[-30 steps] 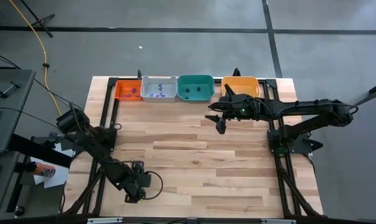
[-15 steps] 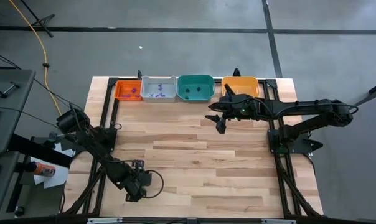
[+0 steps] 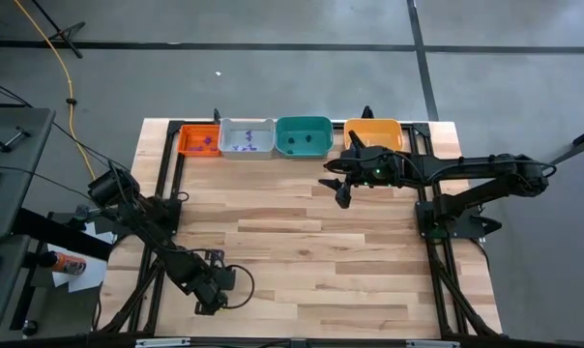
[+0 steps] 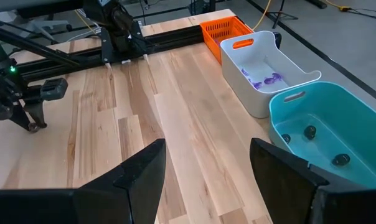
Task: Sort Halloween decoration
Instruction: Put the black skull into the green bin
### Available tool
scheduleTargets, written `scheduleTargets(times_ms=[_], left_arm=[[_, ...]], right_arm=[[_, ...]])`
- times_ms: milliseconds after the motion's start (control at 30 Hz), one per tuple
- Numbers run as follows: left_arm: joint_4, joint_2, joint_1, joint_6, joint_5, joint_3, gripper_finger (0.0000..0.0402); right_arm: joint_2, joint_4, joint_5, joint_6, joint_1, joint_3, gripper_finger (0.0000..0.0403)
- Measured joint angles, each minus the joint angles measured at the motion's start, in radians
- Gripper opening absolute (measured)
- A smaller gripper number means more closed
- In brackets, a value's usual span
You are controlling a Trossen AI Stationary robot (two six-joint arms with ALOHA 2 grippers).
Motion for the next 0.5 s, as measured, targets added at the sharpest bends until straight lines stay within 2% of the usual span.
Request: scheduleTargets(times_ms=[267, 500], left_arm=[[0.003, -0.013, 0.000, 0.001, -0.002, -0.002, 0.0071], [0.020, -0.116, 0.034, 0.063, -0.008, -0.005, 0.0072]], right_arm=[[0.005, 0.001, 0.000, 0.000, 0.000, 0.000, 0.0228], [0.009, 0.000, 0.000, -0.002, 0.000, 0.000, 0.0228]])
